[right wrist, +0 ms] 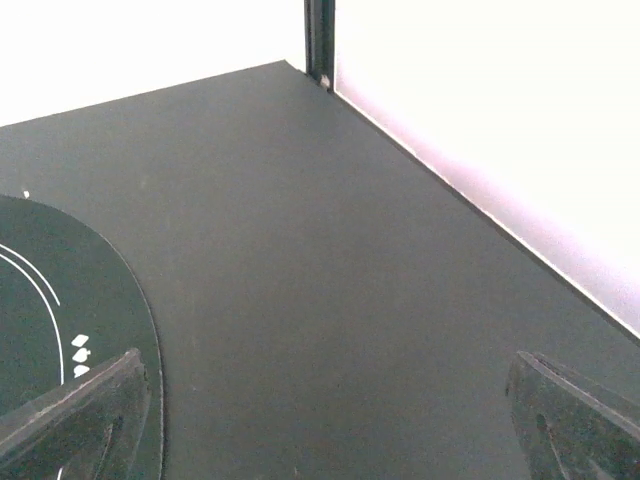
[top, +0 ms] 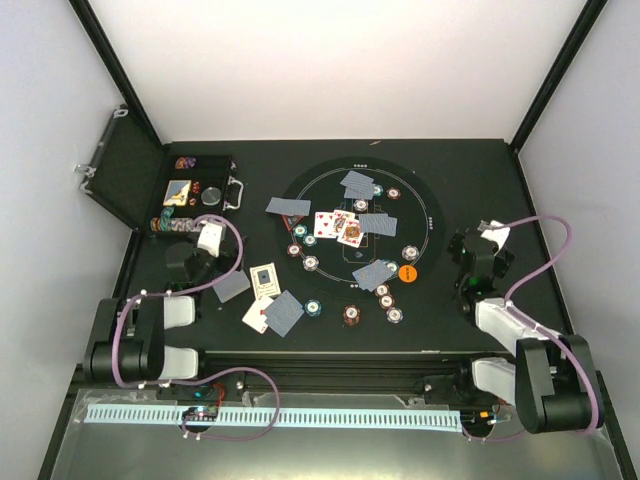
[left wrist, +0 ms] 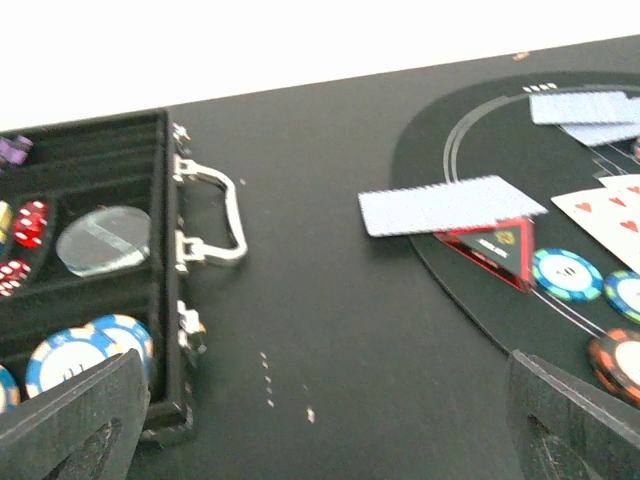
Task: Distribute texas hold em gaming equipment
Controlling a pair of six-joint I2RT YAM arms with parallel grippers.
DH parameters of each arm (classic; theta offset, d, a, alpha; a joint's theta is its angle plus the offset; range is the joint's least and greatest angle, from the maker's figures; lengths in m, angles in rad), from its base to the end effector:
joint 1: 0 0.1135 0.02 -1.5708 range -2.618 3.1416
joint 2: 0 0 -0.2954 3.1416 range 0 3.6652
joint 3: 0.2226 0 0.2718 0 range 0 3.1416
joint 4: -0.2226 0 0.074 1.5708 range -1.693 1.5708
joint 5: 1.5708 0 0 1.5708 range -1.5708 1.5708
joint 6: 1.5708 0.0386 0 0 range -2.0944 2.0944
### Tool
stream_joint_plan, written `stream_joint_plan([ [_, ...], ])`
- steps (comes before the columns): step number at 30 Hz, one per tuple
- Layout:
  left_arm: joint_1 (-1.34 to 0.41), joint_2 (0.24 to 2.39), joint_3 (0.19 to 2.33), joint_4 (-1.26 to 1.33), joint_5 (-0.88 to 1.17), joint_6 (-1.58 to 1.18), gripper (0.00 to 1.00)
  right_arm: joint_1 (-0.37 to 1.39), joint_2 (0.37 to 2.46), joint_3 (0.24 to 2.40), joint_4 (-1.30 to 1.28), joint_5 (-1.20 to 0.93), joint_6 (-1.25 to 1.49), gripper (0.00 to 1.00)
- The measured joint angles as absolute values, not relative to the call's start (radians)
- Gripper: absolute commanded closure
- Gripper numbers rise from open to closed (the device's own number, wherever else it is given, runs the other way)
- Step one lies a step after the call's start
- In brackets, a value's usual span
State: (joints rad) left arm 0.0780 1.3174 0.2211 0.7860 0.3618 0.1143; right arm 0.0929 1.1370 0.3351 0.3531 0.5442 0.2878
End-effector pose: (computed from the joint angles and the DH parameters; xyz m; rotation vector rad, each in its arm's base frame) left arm 0.2257 0.0039 0.1575 0.2803 1.8443 -0.2071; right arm 0.2206 0.0005 0.1863 0.5255 1.8914 -0.2999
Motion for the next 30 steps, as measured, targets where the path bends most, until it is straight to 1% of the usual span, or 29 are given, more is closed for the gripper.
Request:
stream_joint_plan([
  [4,0.053,1.383,0.210,0.951,0.294,0.107,0.01,0.093,1.206,0.293,0.566,0.537,0.219,0.00],
  [8,0.008,1.363,0.174,1.061,0.195,0.104,0.01,0.093,1.310,0.293,0.756,0.488,0.149,0.00],
  [11,-0.013,1.354,0.115,1.143,0.125,0.100,0.01,0.090,1.376,0.281,0.875,0.408,0.101,0.00],
  [13,-0.017,1.354,0.105,1.148,0.090,0.098,0.01,0.088,1.410,0.262,0.947,0.373,0.080,0.00],
  [18,-0.023,1.377,0.263,1.021,0.018,0.081,0.01,0.068,1.412,0.262,0.981,0.305,0.064,0.00],
  [21,-0.027,1.376,0.271,1.031,0.001,0.082,0.01,0.065,1.412,0.262,0.995,0.284,0.060,0.00],
  [30,-0.028,1.377,0.281,0.930,-0.001,0.081,0.01,0.065,1.409,0.262,1.002,0.266,0.057,0.00],
])
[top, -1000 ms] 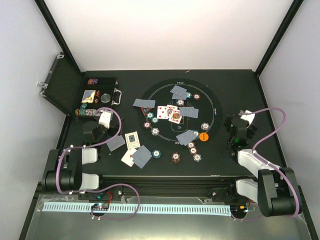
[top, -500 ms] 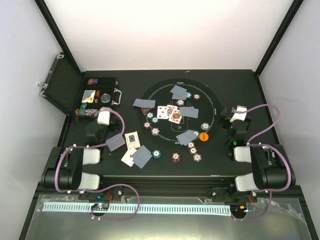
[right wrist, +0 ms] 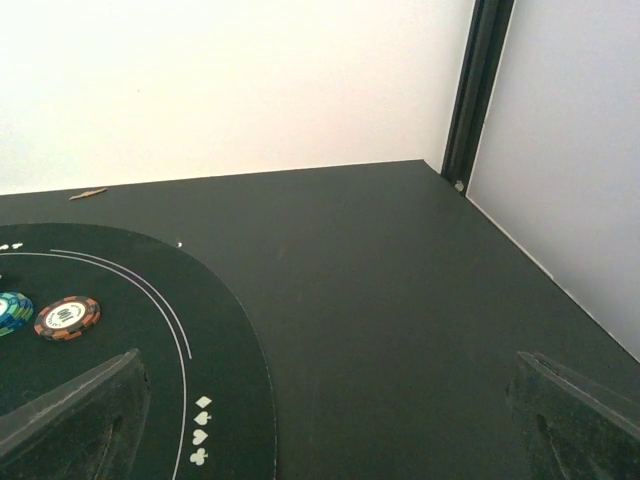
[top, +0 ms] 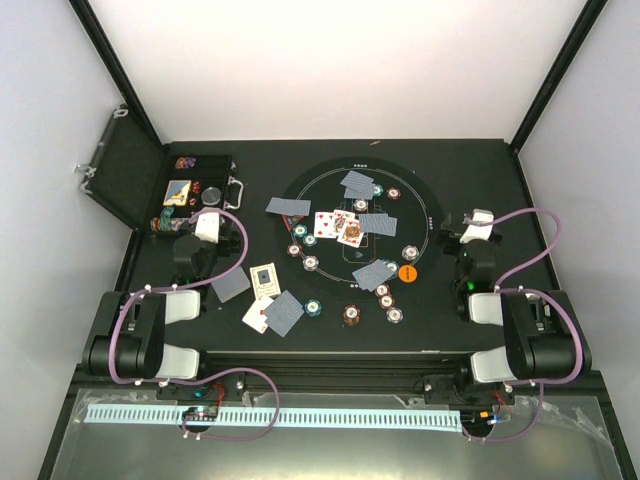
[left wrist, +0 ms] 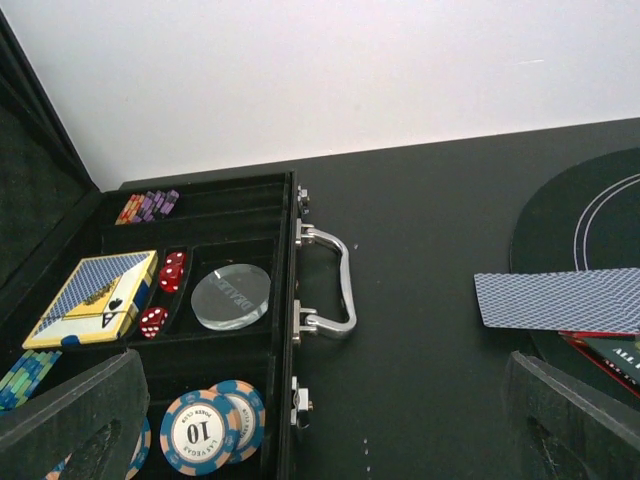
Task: Distribute texas hold em gaming equipment
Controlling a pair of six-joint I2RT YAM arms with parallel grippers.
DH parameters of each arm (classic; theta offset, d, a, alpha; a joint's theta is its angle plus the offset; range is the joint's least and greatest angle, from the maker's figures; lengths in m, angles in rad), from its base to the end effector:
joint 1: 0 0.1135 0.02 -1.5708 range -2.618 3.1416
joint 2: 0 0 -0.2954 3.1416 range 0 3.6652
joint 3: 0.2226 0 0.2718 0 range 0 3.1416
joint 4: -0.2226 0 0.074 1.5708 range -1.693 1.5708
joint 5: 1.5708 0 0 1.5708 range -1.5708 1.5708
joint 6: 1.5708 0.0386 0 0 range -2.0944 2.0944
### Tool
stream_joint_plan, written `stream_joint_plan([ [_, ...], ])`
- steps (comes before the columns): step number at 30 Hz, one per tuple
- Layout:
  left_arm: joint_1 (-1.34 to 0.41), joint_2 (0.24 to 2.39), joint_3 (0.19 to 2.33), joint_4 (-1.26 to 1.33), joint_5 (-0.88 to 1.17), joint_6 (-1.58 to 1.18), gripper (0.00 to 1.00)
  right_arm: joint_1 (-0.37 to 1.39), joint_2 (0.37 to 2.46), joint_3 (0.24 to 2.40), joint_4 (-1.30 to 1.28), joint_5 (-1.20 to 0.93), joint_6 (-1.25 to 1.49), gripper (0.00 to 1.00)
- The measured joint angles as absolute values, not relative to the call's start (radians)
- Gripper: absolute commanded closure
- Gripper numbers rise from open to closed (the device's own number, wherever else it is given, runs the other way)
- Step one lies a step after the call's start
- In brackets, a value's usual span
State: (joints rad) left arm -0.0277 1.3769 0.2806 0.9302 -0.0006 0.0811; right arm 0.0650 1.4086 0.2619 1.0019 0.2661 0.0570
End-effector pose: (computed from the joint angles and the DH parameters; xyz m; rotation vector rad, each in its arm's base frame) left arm 0.2485 -0.0069 0.1764 0.0940 1.7345 0.0398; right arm 0.2463 0.0059 0.1721 0.1901 1.7018 -0.1376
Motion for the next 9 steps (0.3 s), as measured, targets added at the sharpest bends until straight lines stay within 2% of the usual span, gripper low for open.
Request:
stream_joint_plan([
  [9,-0.028,1.377,0.288,0.917,-0.001,0.081,0.01,0.064,1.409,0.262,1.002,0.257,0.057,0.00],
])
